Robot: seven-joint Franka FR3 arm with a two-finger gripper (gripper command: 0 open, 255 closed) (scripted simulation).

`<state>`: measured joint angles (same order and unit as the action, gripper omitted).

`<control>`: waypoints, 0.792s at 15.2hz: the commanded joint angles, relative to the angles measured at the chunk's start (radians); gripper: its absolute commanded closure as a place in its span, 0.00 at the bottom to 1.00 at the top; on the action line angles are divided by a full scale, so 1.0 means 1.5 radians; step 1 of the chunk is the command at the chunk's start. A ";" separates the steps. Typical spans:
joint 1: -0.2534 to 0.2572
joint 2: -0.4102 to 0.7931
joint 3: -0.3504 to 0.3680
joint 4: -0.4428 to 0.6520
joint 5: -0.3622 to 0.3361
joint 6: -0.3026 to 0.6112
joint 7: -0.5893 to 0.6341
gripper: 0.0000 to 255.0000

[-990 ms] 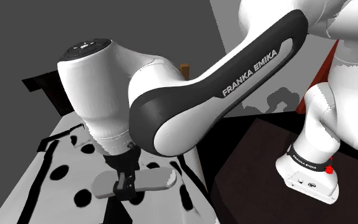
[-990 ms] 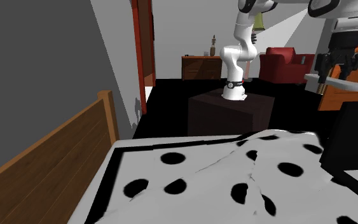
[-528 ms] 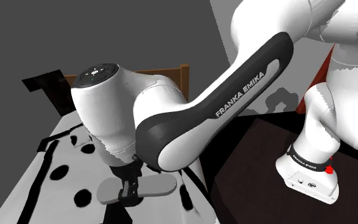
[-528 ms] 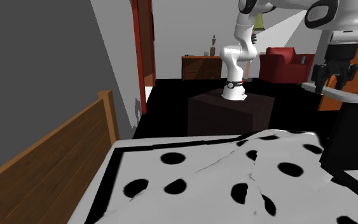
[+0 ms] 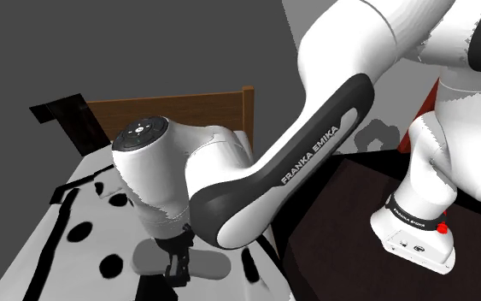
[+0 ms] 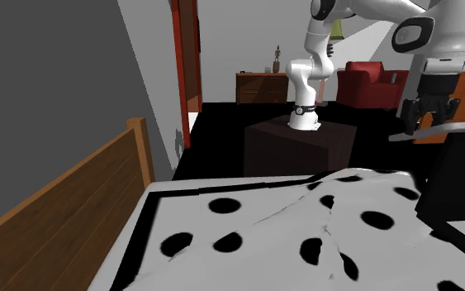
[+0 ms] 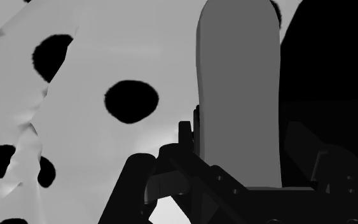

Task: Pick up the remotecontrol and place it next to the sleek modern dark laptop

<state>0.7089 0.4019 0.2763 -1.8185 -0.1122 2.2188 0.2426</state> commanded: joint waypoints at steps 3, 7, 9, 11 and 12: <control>0.003 0.020 -0.004 -0.009 -0.007 0.028 0.004 1.00; 0.005 0.041 -0.008 -0.017 -0.015 0.056 0.008 1.00; 0.007 0.052 -0.010 -0.019 -0.018 0.069 0.011 1.00; 0.009 0.064 -0.013 -0.022 -0.022 0.083 0.013 1.00; 0.010 0.070 -0.014 -0.022 -0.024 0.089 0.014 1.00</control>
<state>0.7222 0.4973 0.2575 -1.8522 -0.1454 2.3431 0.2622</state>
